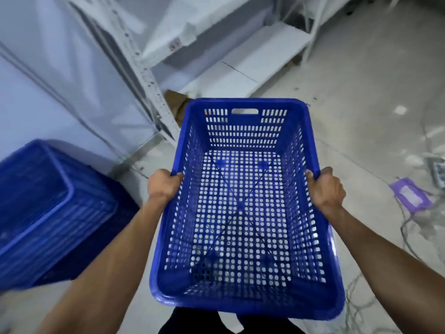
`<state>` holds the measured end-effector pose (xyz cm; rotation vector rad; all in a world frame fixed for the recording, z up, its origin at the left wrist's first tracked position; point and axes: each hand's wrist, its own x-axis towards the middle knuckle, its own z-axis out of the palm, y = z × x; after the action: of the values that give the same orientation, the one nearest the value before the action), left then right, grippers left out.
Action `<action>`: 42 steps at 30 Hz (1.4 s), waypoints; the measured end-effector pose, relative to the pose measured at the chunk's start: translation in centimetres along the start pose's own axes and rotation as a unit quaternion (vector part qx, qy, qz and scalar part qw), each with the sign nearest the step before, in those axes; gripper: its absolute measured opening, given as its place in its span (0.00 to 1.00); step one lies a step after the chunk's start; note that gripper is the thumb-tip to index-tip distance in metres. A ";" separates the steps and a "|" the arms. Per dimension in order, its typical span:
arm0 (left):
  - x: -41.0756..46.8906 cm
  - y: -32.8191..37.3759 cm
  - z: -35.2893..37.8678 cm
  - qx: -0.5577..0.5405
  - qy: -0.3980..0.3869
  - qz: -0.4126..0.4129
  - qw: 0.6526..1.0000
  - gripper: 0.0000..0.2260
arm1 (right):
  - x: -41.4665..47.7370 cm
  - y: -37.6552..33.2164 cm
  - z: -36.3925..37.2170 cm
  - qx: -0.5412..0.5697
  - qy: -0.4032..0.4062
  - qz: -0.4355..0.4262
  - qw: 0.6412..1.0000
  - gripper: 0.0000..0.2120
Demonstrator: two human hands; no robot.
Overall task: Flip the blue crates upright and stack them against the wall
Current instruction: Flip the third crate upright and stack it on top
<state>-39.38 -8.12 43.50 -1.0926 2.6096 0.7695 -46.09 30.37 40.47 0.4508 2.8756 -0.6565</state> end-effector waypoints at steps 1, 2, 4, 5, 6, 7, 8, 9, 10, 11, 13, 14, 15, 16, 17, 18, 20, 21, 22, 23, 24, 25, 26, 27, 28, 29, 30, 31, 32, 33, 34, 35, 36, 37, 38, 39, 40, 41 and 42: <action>-1.0 -1.3 -0.9 -0.017 0.015 -0.020 1.000 0.16 | -0.5 -1.1 0.0 -0.005 -0.007 -0.021 1.000 0.21; -1.8 -2.7 -1.7 -0.031 0.032 -0.034 0.998 0.17 | -0.8 -2.3 0.0 -0.010 -0.015 -0.040 0.999 0.21; -3.2 -5.5 -3.3 -0.053 0.060 -0.057 0.995 0.19 | -1.5 -4.7 0.3 -0.026 -0.031 -0.079 0.996 0.21; -4.0 -7.0 -4.2 -0.066 0.070 -0.070 0.993 0.20 | -2.1 -6.1 0.5 -0.034 -0.039 -0.102 0.993 0.21; -4.6 -8.7 -5.0 -0.080 0.081 -0.086 0.990 0.20 | -2.6 -7.6 0.8 -0.041 -0.045 -0.126 0.990 0.21; -5.2 -10.3 -5.8 -0.096 0.091 -0.101 0.986 0.21 | -3.2 -9.2 1.1 -0.046 -0.048 -0.149 0.987 0.21; -5.8 -11.7 -6.4 -0.107 0.101 -0.112 0.983 0.22 | -3.6 -10.7 1.3 -0.051 -0.050 -0.168 0.983 0.20; -6.4 -13.4 -7.3 -0.118 0.112 -0.127 0.978 0.22 | -4.2 -12.4 1.6 -0.057 -0.054 -0.190 0.979 0.20; -7.1 -14.9 -8.1 -0.125 0.120 -0.143 0.974 0.22 | -4.9 -14.0 1.9 -0.063 -0.058 -0.209 0.974 0.20; -7.7 -16.4 -8.9 -0.136 0.128 -0.162 0.969 0.22 | -5.5 -15.5 2.2 -0.069 -0.060 -0.226 0.970 0.20; -9.1 -18.8 -10.5 -0.152 0.152 -0.188 0.959 0.23 | -6.9 -18.6 2.7 -0.083 -0.055 -0.259 0.961 0.21; -9.8 -20.0 -11.6 -0.159 0.168 -0.199 0.952 0.24 | -7.8 -20.4 3.0 -0.085 -0.052 -0.278 0.955 0.22; -10.5 -21.2 -12.6 -0.169 0.184 -0.205 0.946 0.24 | -8.6 -22.1 3.2 -0.087 -0.046 -0.296 0.950 0.23; -11.0 -22.5 -13.6 -0.178 0.198 -0.208 0.941 0.24 | -9.6 -23.8 3.4 -0.089 -0.040 -0.312 0.945 0.23; -11.4 -23.9 -14.7 -0.183 0.209 -0.212 0.937 0.24 | -10.6 -25.6 3.6 -0.084 -0.036 -0.327 0.940 0.23; -11.7 -25.2 -15.5 -0.189 0.219 -0.216 0.933 0.24 | -11.6 -27.1 3.7 -0.082 -0.037 -0.332 0.939 0.23; -12.4 -28.0 -17.7 -0.213 0.246 -0.221 0.919 0.24 | -13.9 -30.7 3.8 -0.082 -0.031 -0.357 0.930 0.24; -12.3 -28.8 -18.2 -0.215 0.260 -0.226 0.914 0.24 | -14.6 -31.8 3.7 -0.080 -0.033 -0.367 0.926 0.23; -13.0 -30.1 -19.3 -0.219 0.276 -0.235 0.906 0.24 | -16.2 -33.4 3.7 -0.081 -0.029 -0.383 0.920 0.23; -13.6 -31.1 -20.4 -0.225 0.284 -0.240 0.901 0.23 | -17.6 -34.8 3.7 -0.085 -0.024 -0.396 0.914 0.22; -13.6 -31.3 -20.8 -0.228 0.287 -0.240 0.899 0.22 | -18.2 -35.7 3.2 -0.091 -0.023 -0.393 0.915 0.21; -13.9 -32.2 -21.6 -0.237 0.296 -0.242 0.893 0.21 | -19.2 -37.0 3.1 -0.086 -0.021 -0.402 0.911 0.20; -14.6 -34.1 -23.1 -0.256 0.310 -0.248 0.882 0.20 | -21.3 -38.7 3.6 -0.082 -0.022 -0.417 0.905 0.19; -15.2 -35.8 -24.4 -0.267 0.325 -0.252 0.872 0.20 | -23.1 -40.4 4.0 -0.077 -0.023 -0.433 0.898 0.19; -15.4 -37.1 -25.4 -0.271 0.338 -0.258 0.864 0.20 | -24.5 -41.8 4.2 -0.075 -0.019 -0.445 0.892 0.19; -15.7 -38.8 -26.3 -0.278 0.346 -0.263 0.857 0.20 | -25.9 -43.3 4.7 -0.072 -0.015 -0.457 0.886 0.19; -15.9 -40.2 -27.1 -0.284 0.351 -0.267 0.851 0.21 | -27.2 -44.4 5.1 -0.075 -0.008 -0.465 0.882 0.20; -16.1 -41.5 -27.8 -0.291 0.355 -0.273 0.846 0.22 | -28.4 -45.4 5.4 -0.078 0.000 -0.476 0.876 0.20; -16.4 -42.6 -28.4 -0.297 0.363 -0.276 0.839 0.23 | -29.4 -46.5 5.8 -0.078 0.005 -0.485 0.871 0.20; -16.7 -43.6 -28.9 -0.299 0.371 -0.280 0.834 0.23 | -30.2 -47.4 6.2 -0.074 0.007 -0.495 0.866 0.21; -17.0 -44.6 -29.4 -0.304 0.380 -0.286 0.825 0.22 | -31.4 -48.6 6.6 -0.070 0.006 -0.502 0.862 0.21; -17.2 -45.5 -29.9 -0.310 0.387 -0.293 0.817 0.22 | -32.3 -49.7 7.0 -0.065 0.004 -0.511 0.857 0.22; -17.4 -46.4 -30.4 -0.316 0.392 -0.301 0.810 0.22 | -33.1 -50.9 7.4 -0.066 0.003 -0.517 0.853 0.21; -17.5 -47.2 -30.9 -0.317 0.396 -0.307 0.805 0.22 | -33.7 -52.1 8.0 -0.065 0.001 -0.528 0.847 0.21; -17.5 -47.9 -31.3 -0.317 0.401 -0.313 0.801 0.22 | -34.3 -53.2 8.3 -0.068 0.000 -0.534 0.843 0.21; -17.5 -48.6 -31.7 -0.318 0.405 -0.320 0.795 0.22 | -34.9 -54.6 8.8 -0.070 0.001 -0.545 0.836 0.20; -17.5 -49.3 -31.9 -0.321 0.408 -0.327 0.790 0.22 | -35.5 -56.0 9.2 -0.072 0.004 -0.554 0.829 0.20; -17.4 -49.9 -32.1 -0.326 0.412 -0.333 0.783 0.22 | -35.9 -57.5 9.9 -0.070 0.006 -0.567 0.821 0.20; -17.1 -50.6 -32.3 -0.329 0.416 -0.340 0.776 0.22 | -36.5 -59.0 10.5 -0.071 0.008 -0.577 0.814 0.21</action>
<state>8.91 -45.05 57.67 -2.9310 2.0783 1.2186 -29.96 -34.29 62.48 -1.4230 2.8888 -0.5058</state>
